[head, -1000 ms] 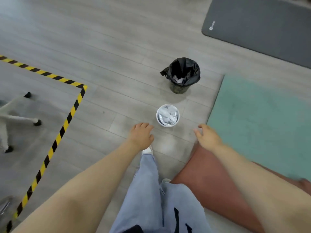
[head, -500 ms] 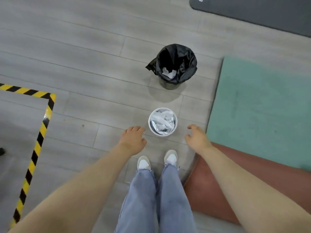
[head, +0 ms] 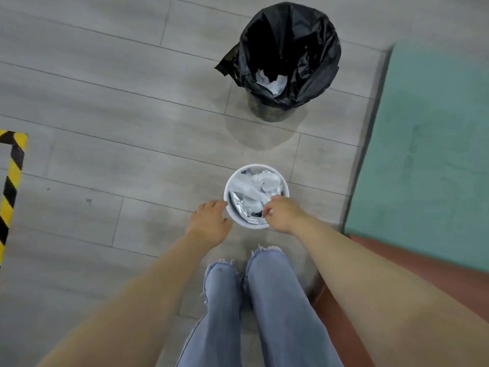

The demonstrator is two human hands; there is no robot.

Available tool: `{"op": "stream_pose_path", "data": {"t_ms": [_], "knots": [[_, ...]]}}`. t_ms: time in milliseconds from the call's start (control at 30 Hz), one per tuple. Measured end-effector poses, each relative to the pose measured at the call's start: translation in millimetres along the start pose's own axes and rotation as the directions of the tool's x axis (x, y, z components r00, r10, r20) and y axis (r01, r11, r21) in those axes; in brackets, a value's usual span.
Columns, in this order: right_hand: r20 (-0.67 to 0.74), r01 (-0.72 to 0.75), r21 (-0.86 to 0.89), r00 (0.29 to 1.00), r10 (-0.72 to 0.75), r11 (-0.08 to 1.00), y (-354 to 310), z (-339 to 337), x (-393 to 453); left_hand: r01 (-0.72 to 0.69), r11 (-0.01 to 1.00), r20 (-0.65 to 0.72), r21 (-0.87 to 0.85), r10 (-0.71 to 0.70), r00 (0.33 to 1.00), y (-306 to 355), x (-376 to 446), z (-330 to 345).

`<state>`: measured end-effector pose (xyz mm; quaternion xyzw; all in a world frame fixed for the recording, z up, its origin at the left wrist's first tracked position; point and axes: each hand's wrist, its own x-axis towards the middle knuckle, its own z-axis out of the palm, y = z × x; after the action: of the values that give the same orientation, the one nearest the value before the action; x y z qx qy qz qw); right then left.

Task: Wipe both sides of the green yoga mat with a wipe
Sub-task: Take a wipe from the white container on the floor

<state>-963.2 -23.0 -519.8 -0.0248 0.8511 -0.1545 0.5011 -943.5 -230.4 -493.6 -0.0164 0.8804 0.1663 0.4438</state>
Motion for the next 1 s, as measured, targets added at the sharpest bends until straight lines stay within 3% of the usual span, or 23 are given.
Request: {"op": "stream_pose_path", "data": {"t_ms": [133,267,367,500,633,700,767,833,900,1000], "knots": [[0.109,-0.037,-0.108,0.993,0.049,0.993,11.8,21.0,32.7,-0.010,1.000,0.012,0.002,0.010,1.000,-8.2,22.2,19.2],[-0.001,-0.049,-0.033,0.999,0.049,0.998,16.5,31.9,37.1,0.000,1.000,0.027,-0.025,0.000,1.000,-11.9,25.5,26.0],[-0.171,-0.038,0.184,0.983,0.070,0.982,13.1,33.3,23.2,0.054,0.990,0.050,-0.127,-0.048,0.998,-10.4,20.1,24.7],[-0.272,0.004,0.584,0.943,0.190,0.812,-2.5,31.5,-15.8,0.155,0.905,0.114,-0.396,-0.119,0.986,0.3,-1.8,18.3],[-0.237,0.073,0.817,0.947,0.218,0.572,-31.7,28.6,-67.0,0.274,0.713,0.203,-0.646,-0.185,0.961,23.8,-33.3,3.8],[-0.252,0.124,0.871,0.943,0.216,0.475,-46.7,25.3,-94.6,0.347,0.518,0.279,-0.782,-0.208,0.938,36.8,-49.3,-2.1],[-0.299,0.180,0.868,0.934,0.197,0.463,-57.2,23.2,-121.1,0.417,0.279,0.379,-0.865,-0.181,0.908,49.2,-66.1,-8.3],[-0.316,0.204,0.861,0.932,0.175,0.467,-64.5,23.1,-145.2,0.431,0.106,0.418,-0.896,-0.123,0.900,58.3,-81.2,-13.5],[-0.316,0.199,0.848,0.934,0.167,0.491,-69.7,24.6,-164.4,0.420,-0.027,0.420,-0.907,-0.077,0.904,66.4,-93.5,-19.1],[-0.327,0.205,0.819,0.934,0.143,0.536,-73.6,27.2,-190.4,0.427,-0.146,0.436,-0.892,-0.034,0.899,74.2,-104.2,-24.4]]}}
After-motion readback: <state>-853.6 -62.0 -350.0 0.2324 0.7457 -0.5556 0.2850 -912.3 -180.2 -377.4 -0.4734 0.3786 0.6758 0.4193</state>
